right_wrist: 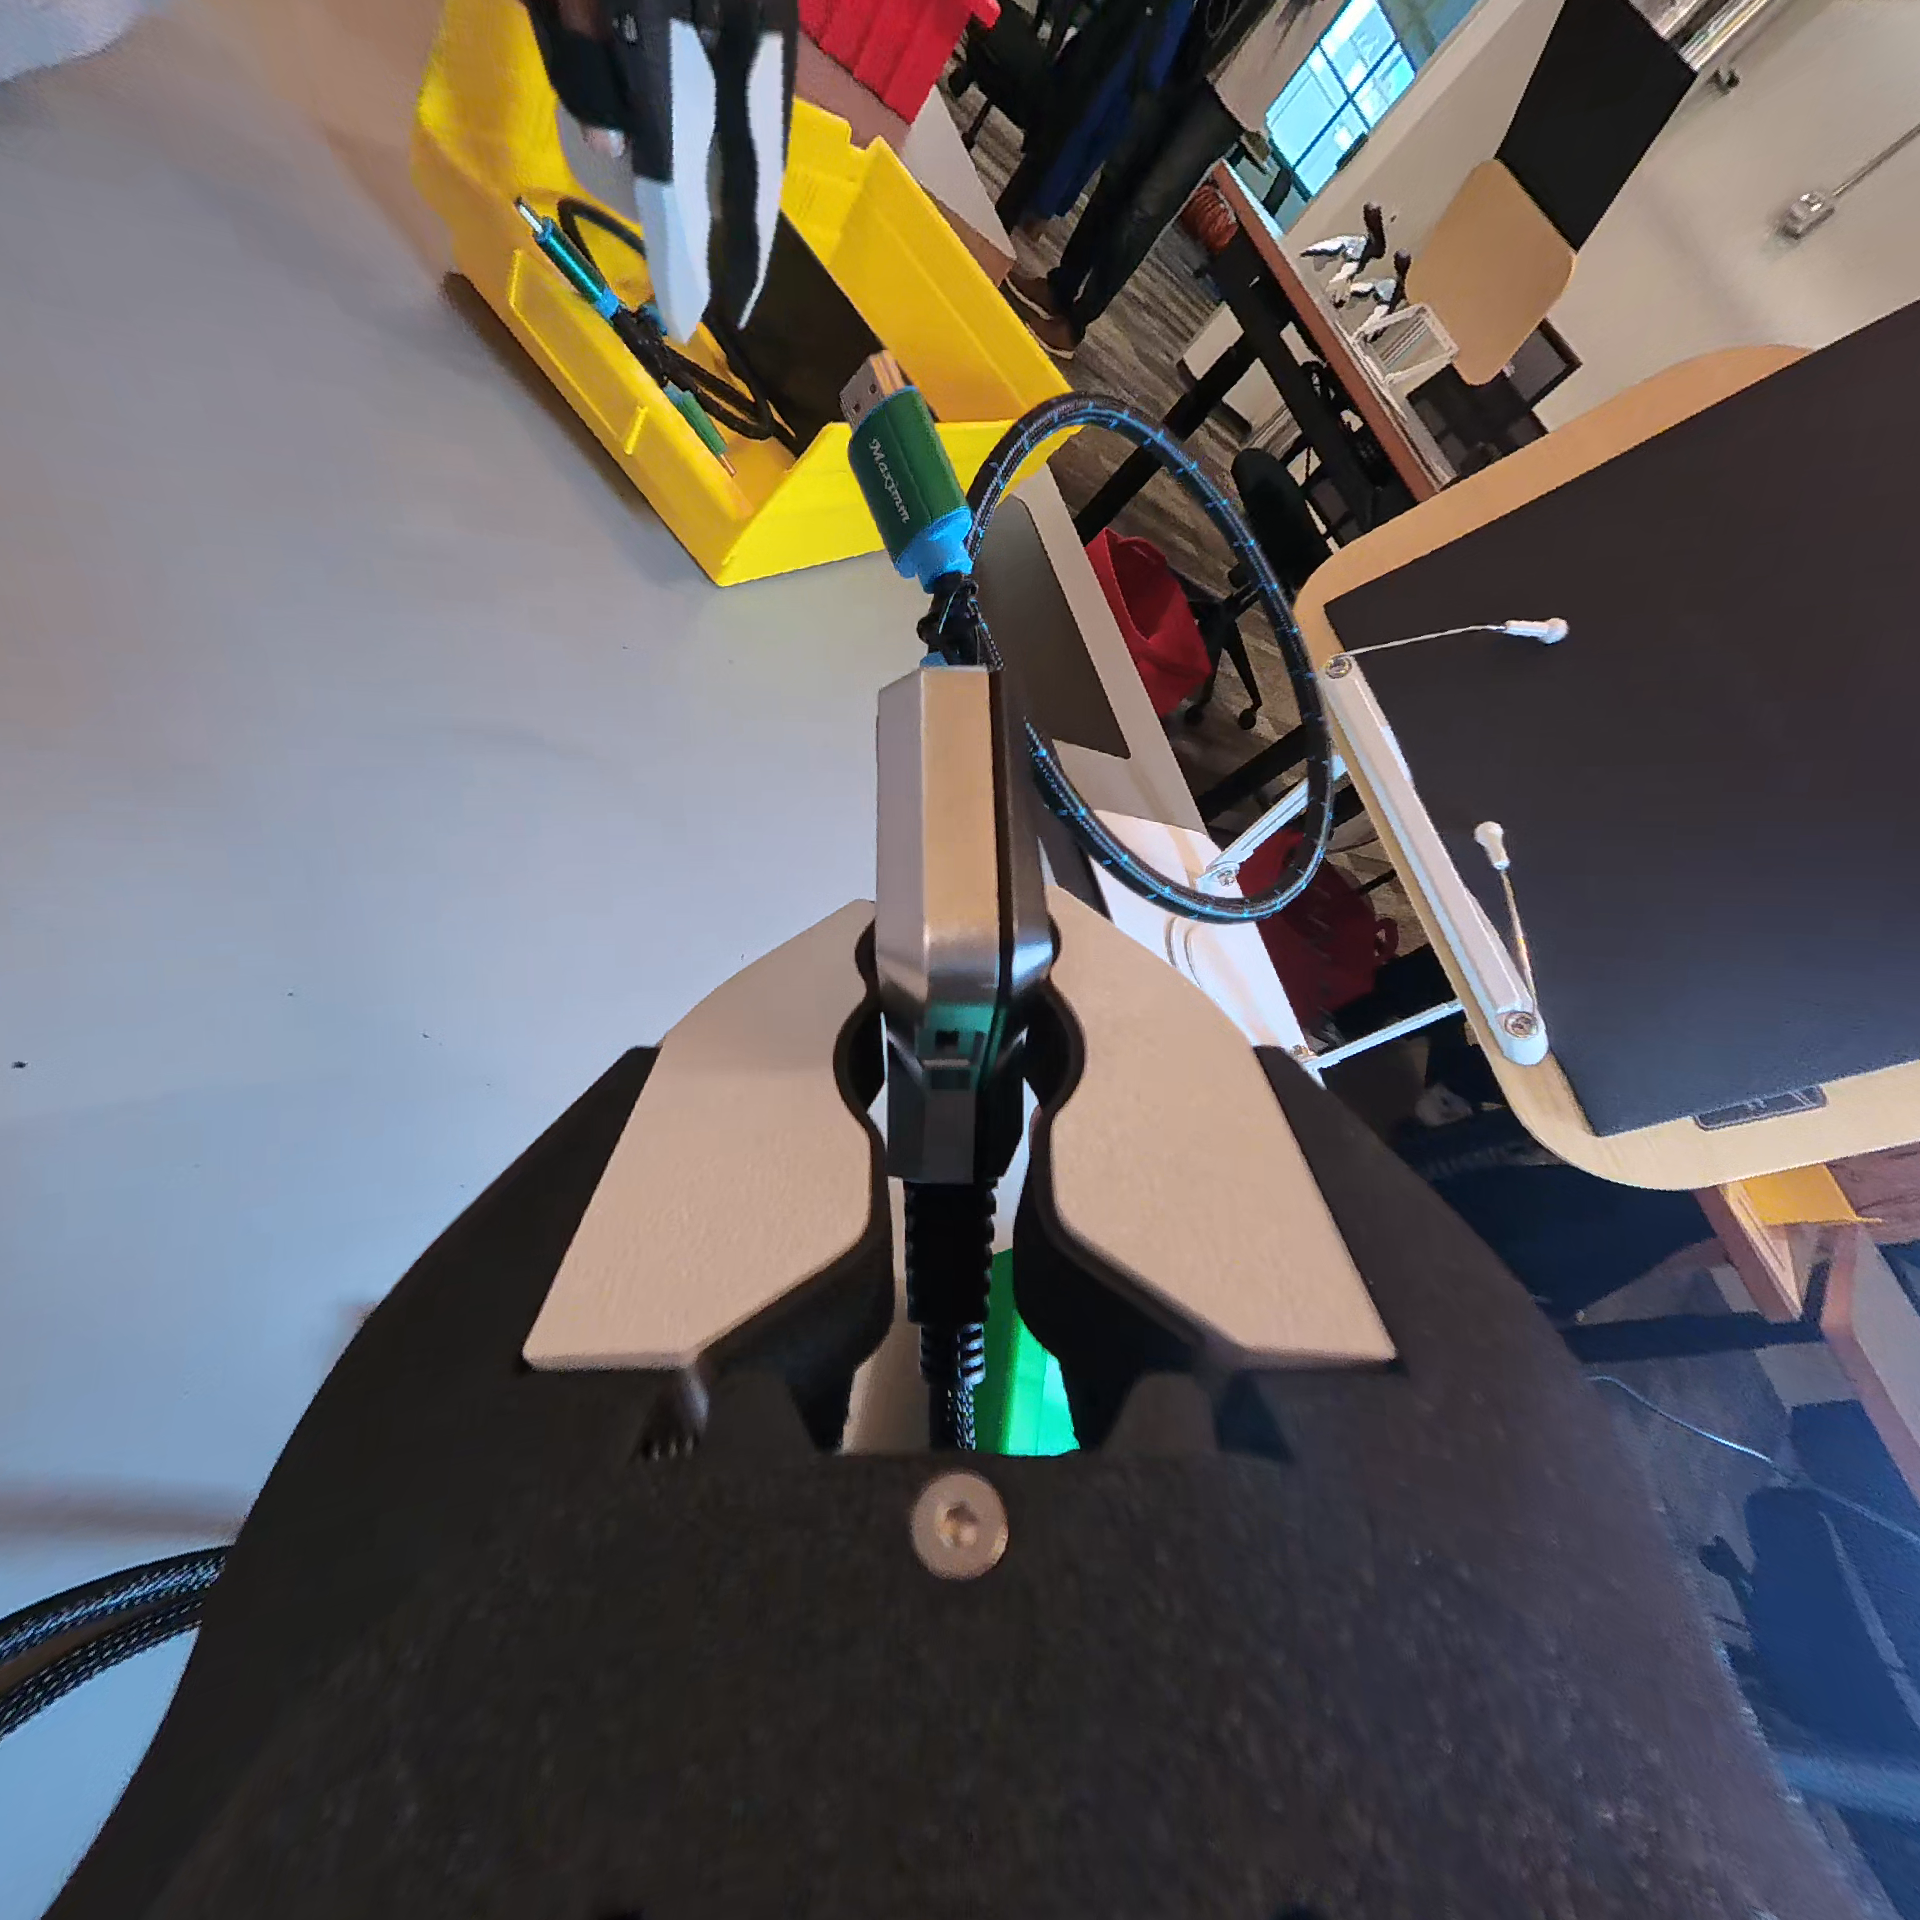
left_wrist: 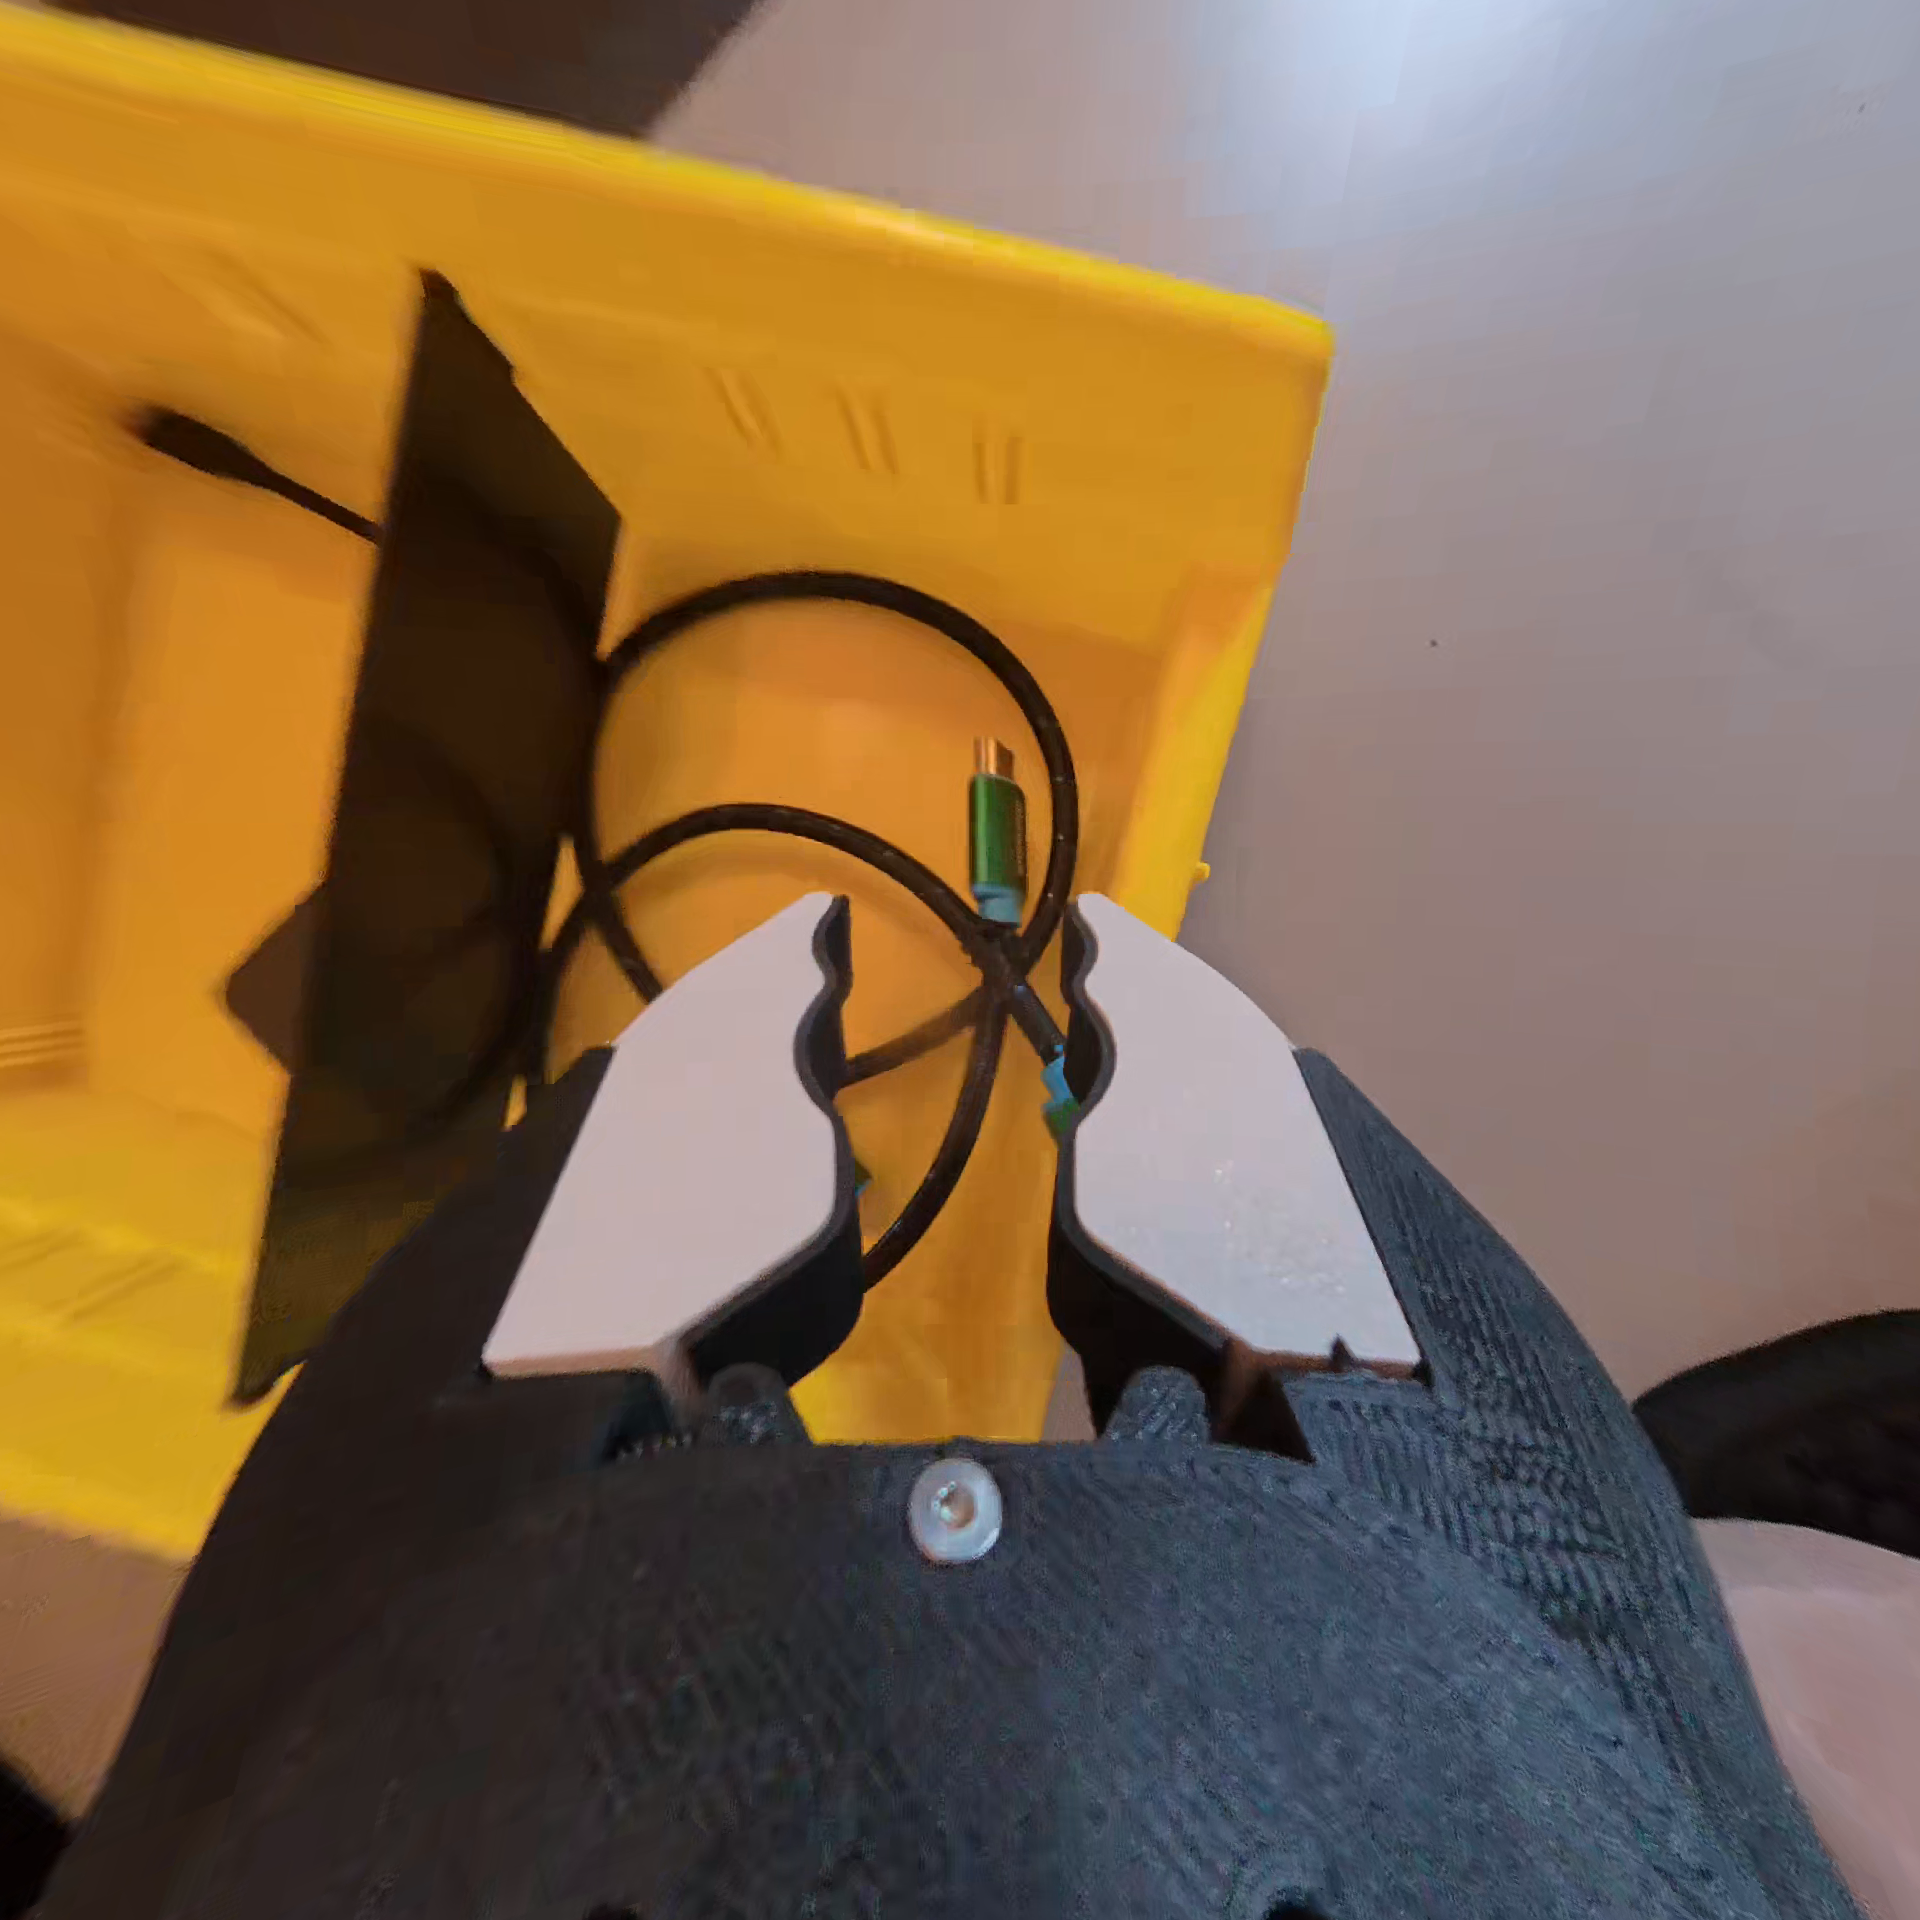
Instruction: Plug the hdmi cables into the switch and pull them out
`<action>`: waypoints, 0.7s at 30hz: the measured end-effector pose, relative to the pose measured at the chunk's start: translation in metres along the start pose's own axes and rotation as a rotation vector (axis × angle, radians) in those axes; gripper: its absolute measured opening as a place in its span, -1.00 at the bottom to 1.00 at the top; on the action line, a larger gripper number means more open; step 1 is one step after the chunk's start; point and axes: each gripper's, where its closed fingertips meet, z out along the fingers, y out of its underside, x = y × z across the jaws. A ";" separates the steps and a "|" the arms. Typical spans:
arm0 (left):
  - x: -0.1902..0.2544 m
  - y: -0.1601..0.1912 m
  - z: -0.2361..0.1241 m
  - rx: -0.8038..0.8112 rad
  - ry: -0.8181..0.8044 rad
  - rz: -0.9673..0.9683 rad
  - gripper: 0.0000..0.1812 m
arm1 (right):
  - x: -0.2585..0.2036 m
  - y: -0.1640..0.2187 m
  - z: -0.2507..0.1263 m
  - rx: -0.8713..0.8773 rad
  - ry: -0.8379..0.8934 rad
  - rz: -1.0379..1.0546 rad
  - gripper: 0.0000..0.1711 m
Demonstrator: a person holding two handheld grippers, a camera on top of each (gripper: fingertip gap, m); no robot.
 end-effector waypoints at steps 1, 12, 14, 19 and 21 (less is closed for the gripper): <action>0.001 0.003 0.006 -0.012 0.026 -0.024 -0.55 | 0.000 0.001 0.000 -0.003 -0.001 -0.002 -0.74; 0.000 0.003 0.030 0.021 0.151 -0.233 -0.60 | 0.000 0.000 0.001 -0.003 -0.006 0.002 -0.74; -0.002 0.003 0.031 0.026 0.156 -0.248 -0.64 | 0.000 0.000 0.001 -0.005 -0.005 0.002 -0.74; -0.006 0.006 0.033 0.005 0.123 -0.197 -1.00 | 0.000 0.001 0.002 -0.009 -0.006 0.001 -0.74; -0.011 0.004 0.033 0.002 0.079 -0.161 -1.00 | 0.000 0.001 0.001 -0.009 -0.004 0.000 -0.74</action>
